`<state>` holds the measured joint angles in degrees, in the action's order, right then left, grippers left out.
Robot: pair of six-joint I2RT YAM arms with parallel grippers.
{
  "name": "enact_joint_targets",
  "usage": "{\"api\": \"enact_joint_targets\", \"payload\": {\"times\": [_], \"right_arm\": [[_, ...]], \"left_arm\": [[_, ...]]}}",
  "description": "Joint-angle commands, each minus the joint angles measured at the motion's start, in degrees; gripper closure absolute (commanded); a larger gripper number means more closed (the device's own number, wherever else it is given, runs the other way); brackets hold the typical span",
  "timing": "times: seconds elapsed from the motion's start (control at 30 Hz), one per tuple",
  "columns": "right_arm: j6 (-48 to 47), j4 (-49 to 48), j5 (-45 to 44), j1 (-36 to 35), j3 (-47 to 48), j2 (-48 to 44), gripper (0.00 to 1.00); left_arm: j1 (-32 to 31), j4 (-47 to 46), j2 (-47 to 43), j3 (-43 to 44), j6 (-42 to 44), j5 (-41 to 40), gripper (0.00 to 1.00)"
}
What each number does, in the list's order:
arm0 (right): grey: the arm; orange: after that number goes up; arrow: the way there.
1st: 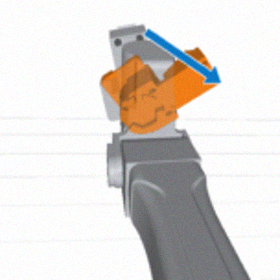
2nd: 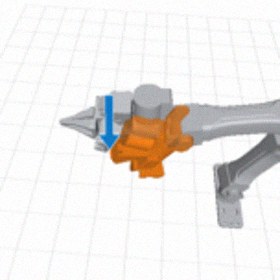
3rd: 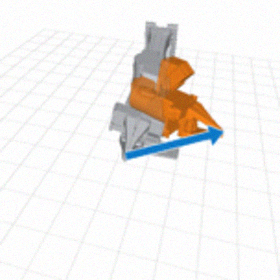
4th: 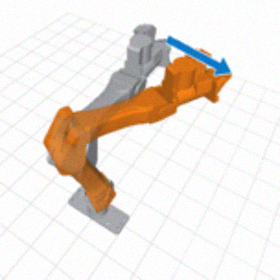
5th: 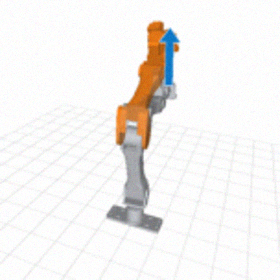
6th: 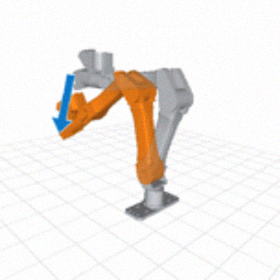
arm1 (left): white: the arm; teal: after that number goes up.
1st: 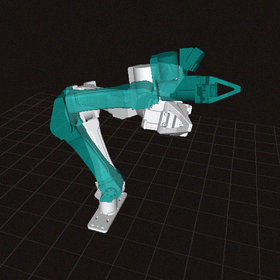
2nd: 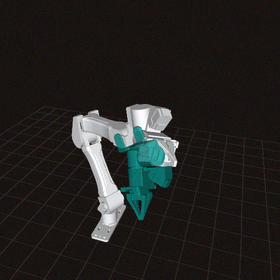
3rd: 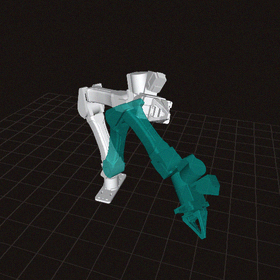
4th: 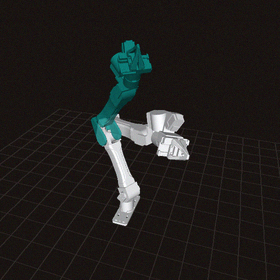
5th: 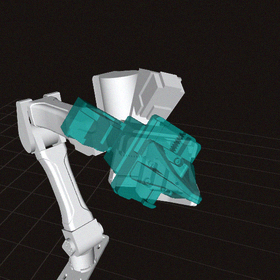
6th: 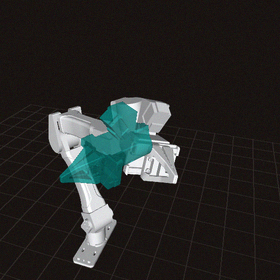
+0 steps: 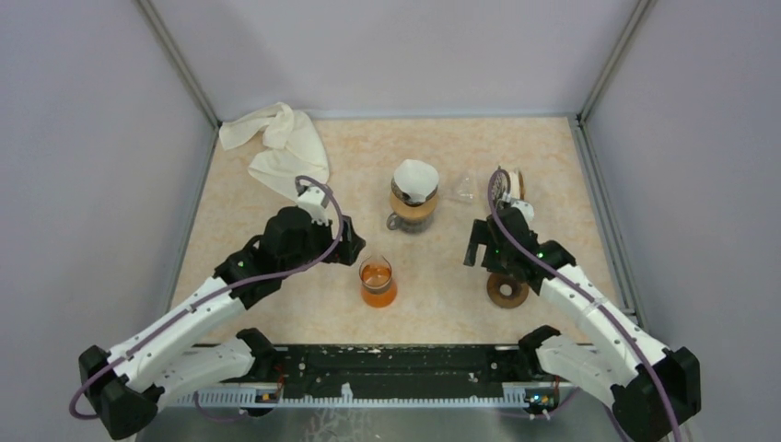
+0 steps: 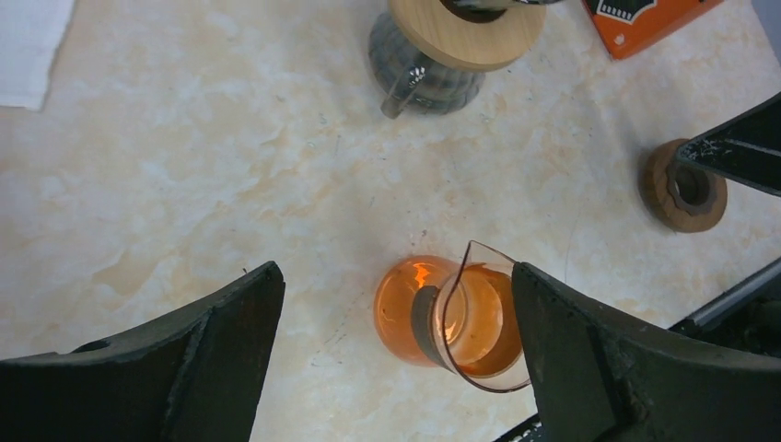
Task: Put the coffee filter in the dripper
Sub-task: Place the coffee server at the center of the board, then pick up the dripper holder from the center of the board.
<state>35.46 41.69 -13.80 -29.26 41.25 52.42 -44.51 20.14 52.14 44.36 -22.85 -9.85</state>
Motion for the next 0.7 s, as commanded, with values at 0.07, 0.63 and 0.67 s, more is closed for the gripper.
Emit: {"api": "enact_joint_targets", "payload": {"times": [0.07,0.63,0.67], "right_arm": [[4.1,0.1,3.1,7.3,-1.8,3.8,0.05],[13.2,0.1,-3.4,10.7,-2.6,18.2,0.34],[13.6,0.1,-3.3,10.7,-2.5,19.2,0.34]], "left_arm": [[6.5,4.7,-3.8,4.8,8.4,0.5,0.01],[19.0,0.4,-3.1,-1.3,14.6,8.0,0.01],[19.0,0.4,-3.0,-1.2,14.8,8.0,0.0]]}}
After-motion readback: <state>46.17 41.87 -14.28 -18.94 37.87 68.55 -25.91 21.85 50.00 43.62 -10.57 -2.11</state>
